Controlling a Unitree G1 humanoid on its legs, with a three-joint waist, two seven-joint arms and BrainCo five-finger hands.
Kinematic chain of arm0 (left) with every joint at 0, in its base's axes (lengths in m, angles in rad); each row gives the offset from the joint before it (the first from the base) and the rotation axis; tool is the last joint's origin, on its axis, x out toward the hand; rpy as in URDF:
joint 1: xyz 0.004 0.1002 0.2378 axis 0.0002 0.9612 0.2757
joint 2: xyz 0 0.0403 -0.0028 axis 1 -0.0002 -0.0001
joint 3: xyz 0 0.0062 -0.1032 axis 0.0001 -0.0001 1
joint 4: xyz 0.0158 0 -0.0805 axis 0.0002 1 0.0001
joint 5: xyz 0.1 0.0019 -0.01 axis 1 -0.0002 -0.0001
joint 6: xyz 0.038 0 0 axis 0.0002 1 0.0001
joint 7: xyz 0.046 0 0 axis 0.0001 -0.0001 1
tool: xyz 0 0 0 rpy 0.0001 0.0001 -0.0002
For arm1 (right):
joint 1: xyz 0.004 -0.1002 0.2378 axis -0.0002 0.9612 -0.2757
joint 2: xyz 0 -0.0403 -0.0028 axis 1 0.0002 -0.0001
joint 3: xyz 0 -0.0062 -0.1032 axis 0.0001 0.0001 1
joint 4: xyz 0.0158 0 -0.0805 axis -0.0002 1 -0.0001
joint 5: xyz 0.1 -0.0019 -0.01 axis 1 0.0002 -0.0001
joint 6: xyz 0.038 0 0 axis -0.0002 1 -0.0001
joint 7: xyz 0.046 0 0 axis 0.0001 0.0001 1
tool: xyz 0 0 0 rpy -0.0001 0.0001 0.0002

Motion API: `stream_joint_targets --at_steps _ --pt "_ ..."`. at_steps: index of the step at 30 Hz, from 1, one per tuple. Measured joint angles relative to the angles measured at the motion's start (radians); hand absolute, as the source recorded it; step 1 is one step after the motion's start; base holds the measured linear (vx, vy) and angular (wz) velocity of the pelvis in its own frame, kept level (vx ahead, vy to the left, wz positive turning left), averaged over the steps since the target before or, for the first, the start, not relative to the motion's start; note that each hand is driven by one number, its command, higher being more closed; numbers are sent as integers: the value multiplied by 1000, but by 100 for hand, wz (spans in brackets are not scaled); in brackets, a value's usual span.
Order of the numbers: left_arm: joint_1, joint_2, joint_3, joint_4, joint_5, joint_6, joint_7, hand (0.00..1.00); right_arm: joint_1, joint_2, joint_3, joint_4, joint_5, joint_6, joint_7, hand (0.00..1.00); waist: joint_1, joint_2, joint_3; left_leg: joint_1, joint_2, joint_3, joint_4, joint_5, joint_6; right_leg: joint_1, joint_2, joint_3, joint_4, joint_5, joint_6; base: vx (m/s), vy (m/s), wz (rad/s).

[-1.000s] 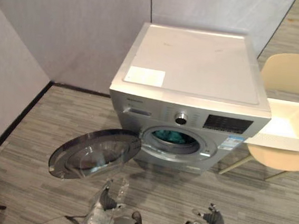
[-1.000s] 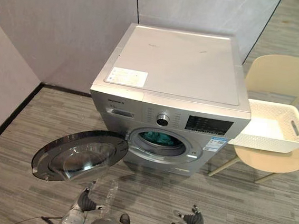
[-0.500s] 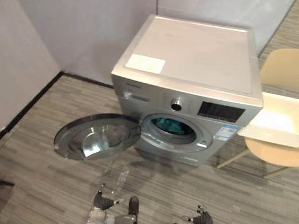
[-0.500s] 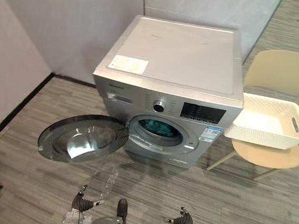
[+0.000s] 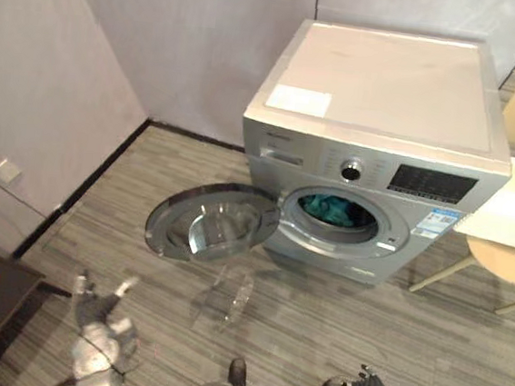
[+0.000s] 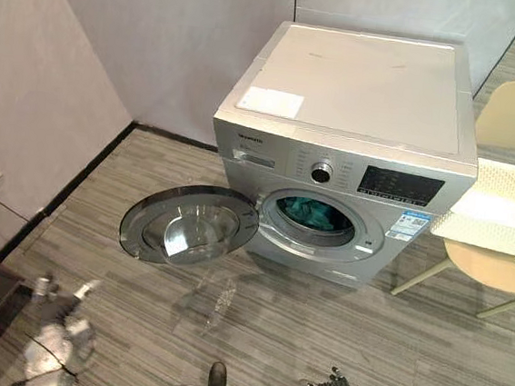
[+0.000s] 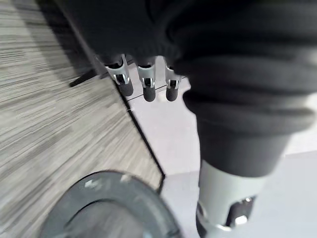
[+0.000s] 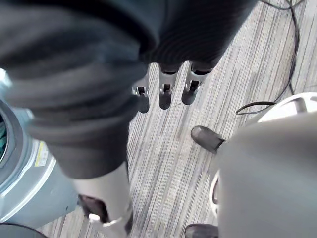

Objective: Pick up the laundry basket with both hands and put the clothes into the washing machine.

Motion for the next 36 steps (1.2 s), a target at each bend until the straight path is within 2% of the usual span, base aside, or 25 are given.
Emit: stream_joint_targets --at_steps 3,5,6,8,9,11,12,14,15,16,19,23,26,29,31,33,36 --pt "-87 100 84 0 15 5 19 0 4 2 44 -12 -3 1 22 0 0 0 1 9 -3 14 -14 5 5 2 -4 9 -14 10 3 28 48 -12" --pt "-168 199 153 28 46 17 43 0 -5 4 101 -53 -4 1 34 0 3 -14 6 -16 2 41 -13 5 5 -32 -2 36 -14 18 -2 -4 17 -32" --pt "-198 224 166 55 52 22 47 0 -6 3 116 -66 -4 1 35 0 4 -19 9 -26 3 44 -11 5 5 -47 -1 40 -13 22 -5 18 12 -27" --pt "-344 337 194 204 78 47 85 0 -22 6 178 -108 -3 1 47 0 2 -48 27 -76 13 56 10 15 7 -98 8 54 -13 35 -18 34 -3 -19" --pt "-388 363 195 240 79 55 94 0 -23 7 196 -121 -2 -1 52 0 1 -63 37 -90 16 56 17 15 7 -110 10 54 -13 37 -20 -15 -23 -11" --pt "-555 461 183 386 79 59 125 0 -40 19 233 -163 2 -4 51 0 3 -139 96 -133 33 62 35 20 0 -150 25 62 -12 45 -32 -51 -34 -13" --pt "-597 492 172 430 79 60 132 0 -45 23 233 -177 5 -5 50 0 2 -160 107 -153 38 63 44 20 0 -170 28 64 -8 47 -34 -75 -37 -18" --pt "-781 593 92 580 76 69 140 0 -52 25 233 -237 22 -18 38 0 2 -238 160 -224 52 74 74 23 -5 -233 38 75 -4 59 -52 -70 -20 -15" --pt "-835 612 64 611 75 73 142 0 -53 24 233 -249 30 -24 31 0 2 -253 176 -241 55 74 87 23 -5 -244 41 75 -5 62 -56 -63 -4 -6" --pt "-933 649 6 657 74 80 143 0 -52 27 234 -277 46 -31 24 0 3 -282 205 -277 63 72 112 23 -5 -266 46 75 -5 69 -65 -50 0 1" --pt "-1175 735 -125 720 75 82 122 0 -49 31 233 -355 83 -49 15 0 2 -322 270 -380 92 49 193 9 -16 -319 68 72 -6 80 -79 -72 -10 4" --pt "-1412 824 -230 748 64 80 118 0 -35 47 234 -429 117 -71 1 0 13 -345 329 -507 160 32 332 -47 -30 -380 123 77 -8 86 -87 -77 -5 -20" --pt "-1529 842 -293 751 65 77 102 0 -12 48 234 -466 138 -75 -2 0 22 -360 355 -582 206 19 398 -72 -43 -421 162 78 -8 87 -87 -25 7 -24" --pt "-1561 842 -326 750 76 76 105 0 14 49 236 -517 159 -81 -10 0 28 -369 360 -654 242 8 444 -86 -52 -468 193 78 -6 87 -87 21 16 -22" --pt "-1567 844 -309 742 73 63 105 0 21 49 242 -547 165 -83 -15 0 31 -373 362 -685 258 7 461 -88 -55 -490 205 78 -6 87 -87 45 15 -16" --pt "-1593 877 -304 740 74 57 95 0 24 57 258 -582 171 -88 -13 0 33 -376 364 -713 281 7 479 -90 -57 -507 223 77 -5 87 -86 68 19 -12" --pt "-1592 881 -225 752 75 60 35 0 28 78 258 -622 179 -88 -8 0 37 -376 364 -717 305 22 489 -95 -61 -510 237 82 -3 80 -77 86 31 -14"
